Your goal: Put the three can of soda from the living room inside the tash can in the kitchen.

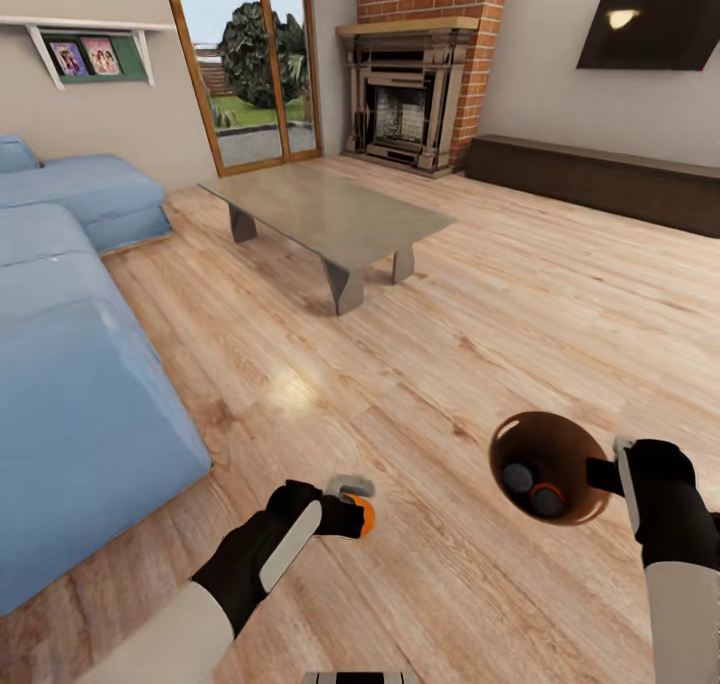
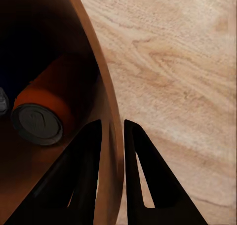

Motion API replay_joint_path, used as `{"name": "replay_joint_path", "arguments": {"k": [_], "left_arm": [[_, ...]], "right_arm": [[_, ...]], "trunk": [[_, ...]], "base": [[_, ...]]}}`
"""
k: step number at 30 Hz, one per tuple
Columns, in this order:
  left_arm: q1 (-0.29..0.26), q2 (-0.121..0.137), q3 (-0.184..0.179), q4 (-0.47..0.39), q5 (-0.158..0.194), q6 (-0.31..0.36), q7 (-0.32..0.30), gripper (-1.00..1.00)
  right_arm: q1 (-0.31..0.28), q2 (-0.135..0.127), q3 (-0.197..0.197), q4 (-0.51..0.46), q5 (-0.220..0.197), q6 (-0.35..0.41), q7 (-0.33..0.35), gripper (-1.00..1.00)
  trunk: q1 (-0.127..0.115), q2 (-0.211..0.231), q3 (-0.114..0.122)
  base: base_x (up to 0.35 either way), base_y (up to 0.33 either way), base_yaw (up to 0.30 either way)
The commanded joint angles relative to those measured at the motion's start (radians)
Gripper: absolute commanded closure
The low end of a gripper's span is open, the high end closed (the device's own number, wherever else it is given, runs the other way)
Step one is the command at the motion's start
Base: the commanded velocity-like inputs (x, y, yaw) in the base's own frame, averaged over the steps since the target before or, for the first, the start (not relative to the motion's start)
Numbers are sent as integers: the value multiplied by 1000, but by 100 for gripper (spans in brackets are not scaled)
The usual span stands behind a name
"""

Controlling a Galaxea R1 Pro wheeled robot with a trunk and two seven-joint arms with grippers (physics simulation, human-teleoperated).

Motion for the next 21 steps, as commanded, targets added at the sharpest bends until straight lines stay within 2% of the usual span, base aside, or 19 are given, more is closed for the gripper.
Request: {"name": "replay_joint_path", "arguments": {"k": [1, 4, 6, 7, 9, 13, 17, 21], "left_arm": [[1, 1, 0, -29, -4, 24, 4, 100], [15, 3, 1, -151, -2, 114, 49, 100], [46, 3, 2, -290, 1, 192, 95, 100], [56, 3, 2, -352, 1, 214, 108, 100], [65, 3, 2, -410, 1, 217, 119, 100], [72, 3, 3, -457, 3, 217, 128, 100], [73, 3, 3, -479, 3, 217, 130, 100], [73, 3, 3, -491, 3, 217, 131, 100]], "right_arm": [[0, -1, 7, 0, -24, 0, 3, 100], [0, -5, 25, 2, -24, 0, -1, 100], [0, -5, 31, 3, -24, 0, -3, 100], [0, -4, 34, 2, -23, 0, -4, 100], [0, -2, 37, 2, -22, 0, -4, 100], [0, -2, 38, 3, -22, 0, -17, 100], [0, 2, 40, 3, -26, 0, -97, 100], [0, 4, 41, 4, -29, 0, -135, 100]], "trunk": [[-4, 7, 3], [-15, 28, 13], [-23, 42, 19], [-27, 49, 22], [-35, 63, 28], [-50, 91, 41], [-65, 119, 53], [-81, 147, 66]], "base": [[0, 0, 0], [0, 0, 0], [0, 0, 0], [0, 0, 0], [0, 0, 0], [0, 0, 0], [0, 0, 0], [0, 0, 0]]}}
